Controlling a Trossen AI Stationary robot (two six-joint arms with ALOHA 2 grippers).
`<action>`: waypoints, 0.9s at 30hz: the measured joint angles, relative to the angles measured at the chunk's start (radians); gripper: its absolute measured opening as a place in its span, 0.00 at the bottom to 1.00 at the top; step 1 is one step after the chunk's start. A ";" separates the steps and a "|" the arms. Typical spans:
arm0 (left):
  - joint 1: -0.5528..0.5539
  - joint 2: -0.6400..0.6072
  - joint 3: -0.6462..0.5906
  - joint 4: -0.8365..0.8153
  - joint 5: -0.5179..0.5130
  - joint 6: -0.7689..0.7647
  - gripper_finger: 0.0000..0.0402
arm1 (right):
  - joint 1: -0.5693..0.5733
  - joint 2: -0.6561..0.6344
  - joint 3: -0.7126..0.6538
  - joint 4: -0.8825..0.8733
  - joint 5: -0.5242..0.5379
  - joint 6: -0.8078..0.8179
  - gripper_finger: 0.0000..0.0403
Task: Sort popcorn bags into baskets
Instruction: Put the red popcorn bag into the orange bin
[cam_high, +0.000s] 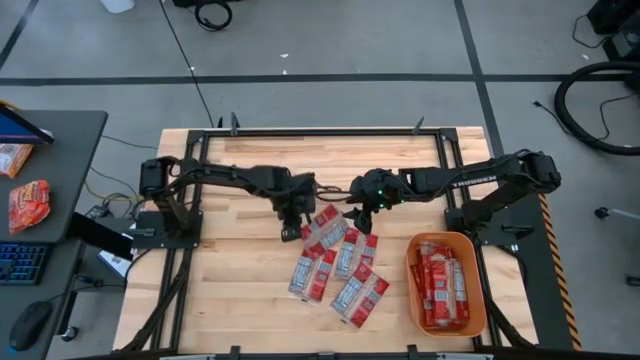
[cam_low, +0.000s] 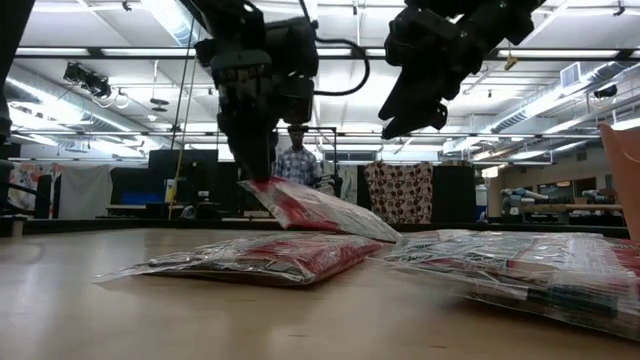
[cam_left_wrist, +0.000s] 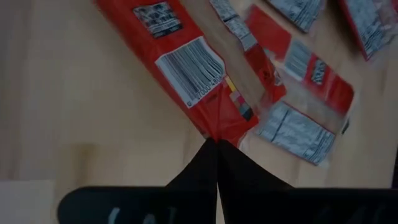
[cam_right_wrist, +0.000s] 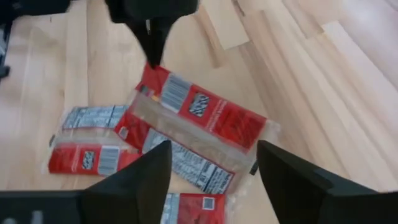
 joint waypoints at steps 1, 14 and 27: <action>-0.014 0.000 0.000 0.008 -0.010 -0.016 0.00 | -0.003 0.000 0.000 -0.003 -0.008 -0.022 0.61; -0.126 -0.002 0.001 0.170 -0.090 -0.166 0.00 | -0.010 0.049 -0.010 0.007 -0.104 -0.220 0.61; -0.158 -0.003 0.001 0.252 -0.149 -0.232 0.00 | -0.122 0.168 0.050 -0.003 -0.307 -0.447 0.53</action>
